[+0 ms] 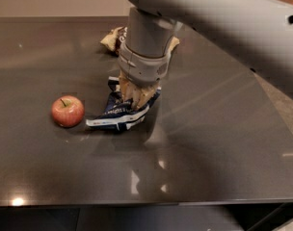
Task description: Move blue chip bag near apple
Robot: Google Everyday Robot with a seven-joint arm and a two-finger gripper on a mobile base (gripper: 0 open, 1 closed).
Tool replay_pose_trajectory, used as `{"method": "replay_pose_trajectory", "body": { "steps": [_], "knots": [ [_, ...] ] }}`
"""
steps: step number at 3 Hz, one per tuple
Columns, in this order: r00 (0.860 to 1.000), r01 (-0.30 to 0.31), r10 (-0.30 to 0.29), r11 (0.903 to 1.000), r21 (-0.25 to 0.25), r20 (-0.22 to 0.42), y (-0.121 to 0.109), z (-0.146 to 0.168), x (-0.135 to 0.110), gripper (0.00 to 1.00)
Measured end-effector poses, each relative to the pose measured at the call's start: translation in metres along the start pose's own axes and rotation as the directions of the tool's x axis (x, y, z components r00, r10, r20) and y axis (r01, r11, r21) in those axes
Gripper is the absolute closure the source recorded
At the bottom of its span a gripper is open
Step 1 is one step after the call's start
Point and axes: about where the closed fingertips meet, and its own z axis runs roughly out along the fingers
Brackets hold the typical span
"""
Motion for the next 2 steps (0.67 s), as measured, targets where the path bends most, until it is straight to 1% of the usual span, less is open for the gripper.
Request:
{"method": "replay_pose_trajectory", "body": {
  "steps": [1, 2],
  "knots": [
    [1.0, 0.014, -0.014, 0.9999, 0.001, 0.007, -0.0133, 0.0048, -0.0015, 0.84],
    [0.999, 0.031, -0.031, 0.9995, -0.008, 0.015, -0.0225, 0.012, -0.0056, 0.59]
  ]
}}
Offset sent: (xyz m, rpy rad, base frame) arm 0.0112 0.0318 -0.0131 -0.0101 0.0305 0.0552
